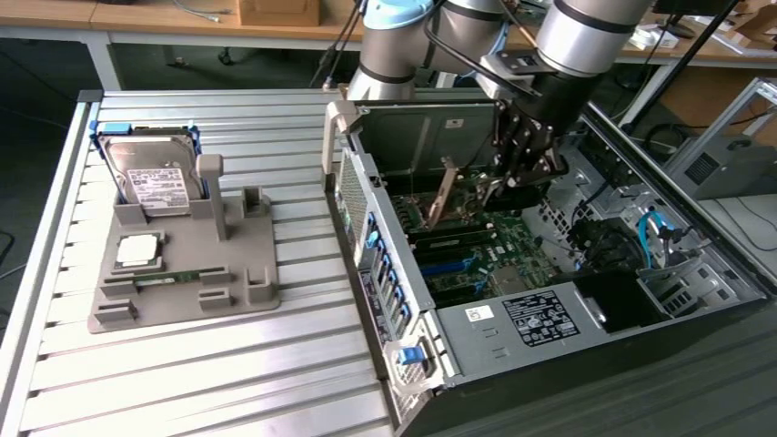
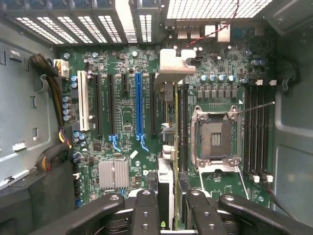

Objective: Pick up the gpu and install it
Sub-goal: 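Insert the gpu into the slot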

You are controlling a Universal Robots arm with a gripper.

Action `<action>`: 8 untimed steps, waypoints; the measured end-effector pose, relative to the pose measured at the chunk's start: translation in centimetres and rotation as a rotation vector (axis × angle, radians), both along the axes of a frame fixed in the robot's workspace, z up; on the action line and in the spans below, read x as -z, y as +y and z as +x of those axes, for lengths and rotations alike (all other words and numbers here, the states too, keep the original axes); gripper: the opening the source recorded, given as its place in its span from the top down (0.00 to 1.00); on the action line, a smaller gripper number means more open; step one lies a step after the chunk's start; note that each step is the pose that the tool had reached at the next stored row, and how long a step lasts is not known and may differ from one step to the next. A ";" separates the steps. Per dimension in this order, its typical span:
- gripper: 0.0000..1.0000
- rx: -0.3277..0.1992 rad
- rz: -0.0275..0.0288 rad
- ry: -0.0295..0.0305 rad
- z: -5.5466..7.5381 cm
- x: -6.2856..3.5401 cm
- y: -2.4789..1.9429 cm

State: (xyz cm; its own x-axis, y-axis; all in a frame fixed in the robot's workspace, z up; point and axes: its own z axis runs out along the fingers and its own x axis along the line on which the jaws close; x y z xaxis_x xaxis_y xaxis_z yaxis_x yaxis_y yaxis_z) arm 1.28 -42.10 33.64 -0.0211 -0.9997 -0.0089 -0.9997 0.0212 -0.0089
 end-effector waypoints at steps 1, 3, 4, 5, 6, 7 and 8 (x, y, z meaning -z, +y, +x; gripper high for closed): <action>0.73 0.000 0.0000 0.0000 -0.1 0.03 0.00; 0.73 0.000 0.0000 0.0000 -0.3 0.08 -0.01; 0.73 0.000 0.0000 0.0001 -0.4 0.10 -0.02; 0.73 0.000 0.0000 0.0001 -0.5 0.12 -0.02; 0.73 0.000 0.0000 0.0000 -0.6 0.14 -0.02; 0.73 0.000 0.0000 0.0000 -0.7 0.18 -0.03; 0.73 0.000 0.0001 0.0000 -0.8 0.22 -0.04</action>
